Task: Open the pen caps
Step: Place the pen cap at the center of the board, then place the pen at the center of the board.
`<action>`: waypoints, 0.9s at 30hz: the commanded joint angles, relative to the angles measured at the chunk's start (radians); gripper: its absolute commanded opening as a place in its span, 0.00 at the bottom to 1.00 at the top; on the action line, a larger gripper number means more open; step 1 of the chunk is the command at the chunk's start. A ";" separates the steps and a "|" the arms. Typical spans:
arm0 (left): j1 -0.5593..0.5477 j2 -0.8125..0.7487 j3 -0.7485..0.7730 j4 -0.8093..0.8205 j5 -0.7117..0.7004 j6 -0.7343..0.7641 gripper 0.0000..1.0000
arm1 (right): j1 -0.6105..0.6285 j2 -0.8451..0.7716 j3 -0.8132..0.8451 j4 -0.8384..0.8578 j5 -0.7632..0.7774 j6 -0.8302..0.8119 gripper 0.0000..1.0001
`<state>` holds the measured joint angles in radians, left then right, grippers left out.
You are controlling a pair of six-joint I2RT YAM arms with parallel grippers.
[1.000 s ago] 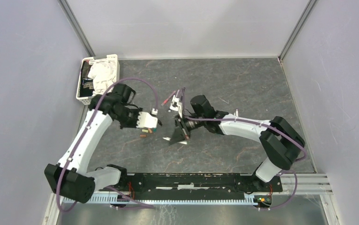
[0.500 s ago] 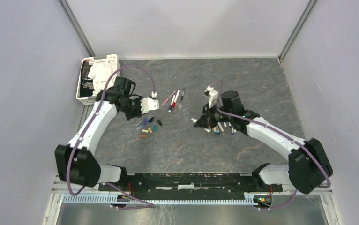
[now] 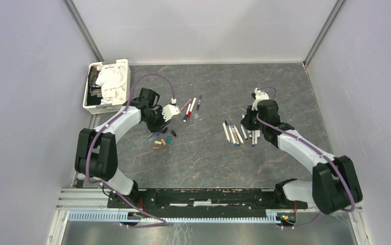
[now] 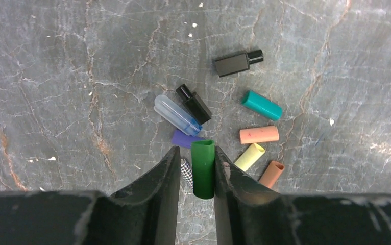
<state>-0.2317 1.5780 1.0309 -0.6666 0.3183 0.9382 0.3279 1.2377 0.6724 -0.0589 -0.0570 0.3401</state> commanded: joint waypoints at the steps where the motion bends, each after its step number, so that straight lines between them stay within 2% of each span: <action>1: -0.003 -0.017 0.008 0.061 -0.004 -0.089 0.37 | -0.001 0.081 -0.002 0.094 0.116 -0.027 0.02; 5: -0.003 -0.047 0.060 0.015 0.008 -0.124 0.46 | 0.000 0.143 0.004 0.133 0.138 -0.048 0.02; 7: -0.002 -0.063 0.095 -0.030 0.026 -0.143 0.60 | -0.001 0.172 0.011 0.141 0.150 -0.055 0.03; 9: -0.002 -0.081 0.122 -0.055 0.052 -0.162 0.66 | -0.001 0.204 0.019 0.144 0.159 -0.062 0.05; 10: -0.002 -0.091 0.132 -0.068 0.065 -0.166 0.81 | -0.001 0.222 0.021 0.146 0.163 -0.065 0.05; 11: -0.003 -0.099 0.141 -0.081 0.077 -0.168 0.83 | -0.001 0.234 0.024 0.145 0.163 -0.067 0.06; 16: -0.001 -0.137 0.204 -0.133 0.085 -0.204 0.86 | -0.001 0.273 0.024 0.155 0.172 -0.078 0.15; 22: 0.008 -0.157 0.324 -0.185 0.064 -0.284 0.87 | 0.001 0.282 0.029 0.144 0.169 -0.078 0.33; 26: 0.022 -0.164 0.392 -0.219 0.014 -0.324 0.90 | -0.001 0.246 0.027 0.135 0.163 -0.061 0.37; 27: 0.024 -0.170 0.403 -0.221 -0.010 -0.326 0.95 | -0.001 0.232 0.030 0.131 0.165 -0.055 0.38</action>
<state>-0.2218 1.4483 1.3575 -0.8452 0.3618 0.6937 0.3279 1.5208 0.6720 0.0521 0.0906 0.2714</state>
